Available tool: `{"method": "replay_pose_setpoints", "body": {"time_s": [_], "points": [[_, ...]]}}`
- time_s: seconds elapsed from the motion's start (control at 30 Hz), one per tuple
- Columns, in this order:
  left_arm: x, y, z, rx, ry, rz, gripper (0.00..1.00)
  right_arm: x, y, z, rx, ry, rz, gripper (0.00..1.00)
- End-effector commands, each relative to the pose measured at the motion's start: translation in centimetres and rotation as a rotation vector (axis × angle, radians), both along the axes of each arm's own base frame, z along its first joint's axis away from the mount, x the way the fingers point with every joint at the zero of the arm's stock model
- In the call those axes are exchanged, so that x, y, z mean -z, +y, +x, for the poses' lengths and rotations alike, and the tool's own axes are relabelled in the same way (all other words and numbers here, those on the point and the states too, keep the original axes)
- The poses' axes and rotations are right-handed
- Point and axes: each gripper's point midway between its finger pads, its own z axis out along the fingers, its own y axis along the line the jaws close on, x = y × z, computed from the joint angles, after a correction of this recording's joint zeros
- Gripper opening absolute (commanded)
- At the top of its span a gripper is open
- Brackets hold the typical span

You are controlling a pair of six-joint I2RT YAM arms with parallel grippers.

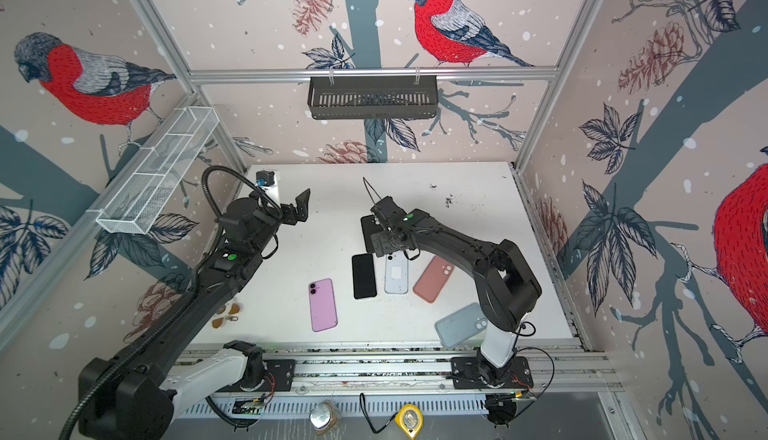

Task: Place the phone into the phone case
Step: 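Move the right gripper to the white phone and grasp it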

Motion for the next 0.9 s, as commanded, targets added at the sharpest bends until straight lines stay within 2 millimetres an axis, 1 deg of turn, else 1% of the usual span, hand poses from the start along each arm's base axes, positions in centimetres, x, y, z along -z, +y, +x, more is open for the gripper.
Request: {"method": "replay_pose_setpoints", "body": {"time_s": [0.0, 0.1, 0.17, 0.27, 0.33, 0.43, 0.6, 0.7, 0.77, 0.87], "points": [[-0.8, 0.0, 0.2, -0.004, -0.035, -0.009, 0.97, 0.7, 1.4, -1.1, 0.052, 0.069, 0.121, 1.0], [-0.5, -0.2, 0.3, 0.005, -0.026, -0.021, 0.97, 1.8, 0.1, -1.2, 0.153, 0.066, 0.051, 0.99], [-0.6, -0.5, 0.3, 0.02, -0.023, -0.033, 0.97, 3.0, -0.2, -1.8, 0.191, 0.105, 0.021, 0.97], [-0.6, -0.7, 0.2, 0.032, -0.023, -0.042, 0.97, 4.2, -0.8, -2.5, 0.23, 0.098, -0.051, 0.95], [-0.6, -0.7, 0.2, 0.031, -0.025, -0.044, 0.97, 5.0, -1.1, -2.9, 0.262, 0.11, -0.083, 0.9], [-0.5, -0.6, 0.2, 0.03, -0.024, -0.043, 0.97, 5.5, -1.2, -3.4, 0.284, 0.107, -0.109, 0.91], [-0.3, -0.6, 0.3, 0.025, -0.019, -0.037, 0.97, 6.6, -2.0, -3.9, 0.321, 0.112, -0.158, 0.93], [-0.3, -0.6, 0.3, 0.024, -0.02, -0.036, 0.97, 7.3, -1.8, -4.6, 0.316, 0.126, -0.154, 0.92], [-0.3, -0.6, 0.3, 0.024, -0.02, -0.038, 0.97, 7.8, -1.2, -5.3, 0.305, 0.146, -0.125, 0.89], [-0.2, -0.6, 0.3, 0.025, -0.017, -0.034, 0.97, 8.2, -0.9, -6.0, 0.31, 0.162, -0.099, 0.83]]}}
